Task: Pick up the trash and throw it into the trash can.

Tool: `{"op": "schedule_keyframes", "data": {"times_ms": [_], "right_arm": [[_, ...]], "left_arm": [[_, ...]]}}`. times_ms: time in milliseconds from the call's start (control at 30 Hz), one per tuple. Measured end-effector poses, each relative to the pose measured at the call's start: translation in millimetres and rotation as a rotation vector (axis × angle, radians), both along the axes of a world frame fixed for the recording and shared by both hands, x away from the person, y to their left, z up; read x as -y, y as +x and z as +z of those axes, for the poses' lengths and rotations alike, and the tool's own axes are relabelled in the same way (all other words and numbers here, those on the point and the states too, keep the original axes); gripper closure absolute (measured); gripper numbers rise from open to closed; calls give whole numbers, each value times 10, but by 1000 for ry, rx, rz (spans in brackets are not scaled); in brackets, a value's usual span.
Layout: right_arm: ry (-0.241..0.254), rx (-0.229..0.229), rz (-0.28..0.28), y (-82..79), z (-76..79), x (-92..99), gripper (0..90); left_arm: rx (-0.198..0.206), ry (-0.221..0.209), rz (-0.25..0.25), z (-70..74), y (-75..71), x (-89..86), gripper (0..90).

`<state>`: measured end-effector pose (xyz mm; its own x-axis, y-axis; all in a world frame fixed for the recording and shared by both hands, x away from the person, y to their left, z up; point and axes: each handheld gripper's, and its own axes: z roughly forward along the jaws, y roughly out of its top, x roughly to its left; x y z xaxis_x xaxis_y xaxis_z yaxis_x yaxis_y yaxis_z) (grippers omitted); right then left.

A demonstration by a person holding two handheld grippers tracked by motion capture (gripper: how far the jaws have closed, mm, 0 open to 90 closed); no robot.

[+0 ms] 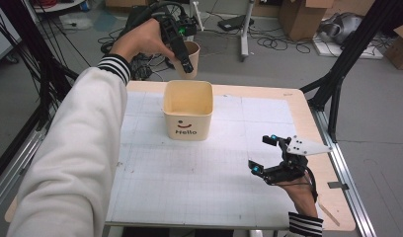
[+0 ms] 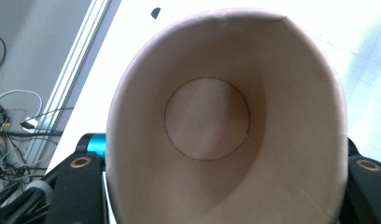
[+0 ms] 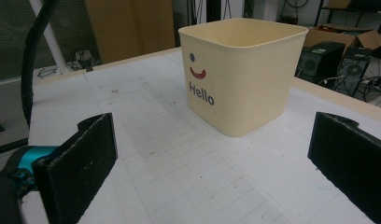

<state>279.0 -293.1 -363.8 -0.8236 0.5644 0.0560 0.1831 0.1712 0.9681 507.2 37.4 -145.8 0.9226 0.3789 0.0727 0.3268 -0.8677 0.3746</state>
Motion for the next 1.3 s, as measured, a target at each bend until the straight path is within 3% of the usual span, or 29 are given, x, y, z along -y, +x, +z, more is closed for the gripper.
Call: {"op": "schedule_keyframes", "data": {"times_ms": [333, 867, 1300], "right_arm": [[-1, 1, 5, 1, -2, -6, 2], [9, -3, 0, -13, 5, 22, 2], [6, 1, -3, -14, 6, 36, 2]], "left_arm": [[4, 4, -6, -96, 33, 23, 346], [-1, 22, 0, -414, 120, 67, 346], [-30, 20, 14, -687, 182, 38, 344]]}}
